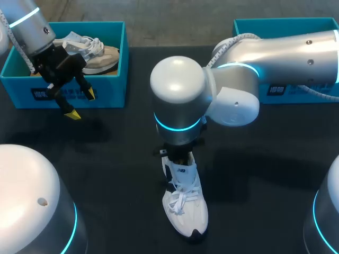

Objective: Take the shoe out of the shoebox, open the shoe tongue, remove and reinsert the insole, then place the shoe into the shoebox

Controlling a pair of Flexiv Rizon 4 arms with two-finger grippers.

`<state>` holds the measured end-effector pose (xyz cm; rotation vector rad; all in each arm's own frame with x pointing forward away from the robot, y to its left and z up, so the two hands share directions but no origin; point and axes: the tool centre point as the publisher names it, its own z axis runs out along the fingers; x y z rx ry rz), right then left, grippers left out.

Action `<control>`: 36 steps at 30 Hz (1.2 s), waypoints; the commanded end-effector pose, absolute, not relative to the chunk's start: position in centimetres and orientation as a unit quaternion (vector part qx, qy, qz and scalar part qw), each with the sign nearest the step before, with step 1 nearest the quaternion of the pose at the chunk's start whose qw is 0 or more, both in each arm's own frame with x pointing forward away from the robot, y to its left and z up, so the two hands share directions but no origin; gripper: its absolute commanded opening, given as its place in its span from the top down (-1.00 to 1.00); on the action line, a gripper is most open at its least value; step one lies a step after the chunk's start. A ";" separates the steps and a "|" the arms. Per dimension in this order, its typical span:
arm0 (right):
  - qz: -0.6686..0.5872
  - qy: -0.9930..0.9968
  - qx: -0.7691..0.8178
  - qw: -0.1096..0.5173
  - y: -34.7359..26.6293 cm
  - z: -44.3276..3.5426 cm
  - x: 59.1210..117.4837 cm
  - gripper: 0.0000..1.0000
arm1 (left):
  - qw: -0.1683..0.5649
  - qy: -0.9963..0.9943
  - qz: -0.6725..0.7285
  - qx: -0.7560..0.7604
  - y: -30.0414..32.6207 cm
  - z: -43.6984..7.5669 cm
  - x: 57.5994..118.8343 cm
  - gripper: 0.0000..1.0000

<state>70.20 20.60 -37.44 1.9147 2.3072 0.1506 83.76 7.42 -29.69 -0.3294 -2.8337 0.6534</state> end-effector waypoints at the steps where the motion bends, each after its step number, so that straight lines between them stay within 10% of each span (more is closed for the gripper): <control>1: 0.050 0.768 0.636 0.053 19.8 -37.5 70.7 1.00 | 0.107 -0.962 0.222 -0.113 7.5 -29.7 83.8 -1.00; 14: 0.021 0.763 0.646 0.024 20.0 -37.6 69.1 1.00 | 0.107 -0.962 0.222 -0.113 7.5 -29.7 83.8 -1.00; 36: -0.006 0.760 0.650 0.014 20.1 -37.3 67.1 -0.71 | 0.107 -0.962 0.222 -0.113 7.5 -29.7 83.8 -1.00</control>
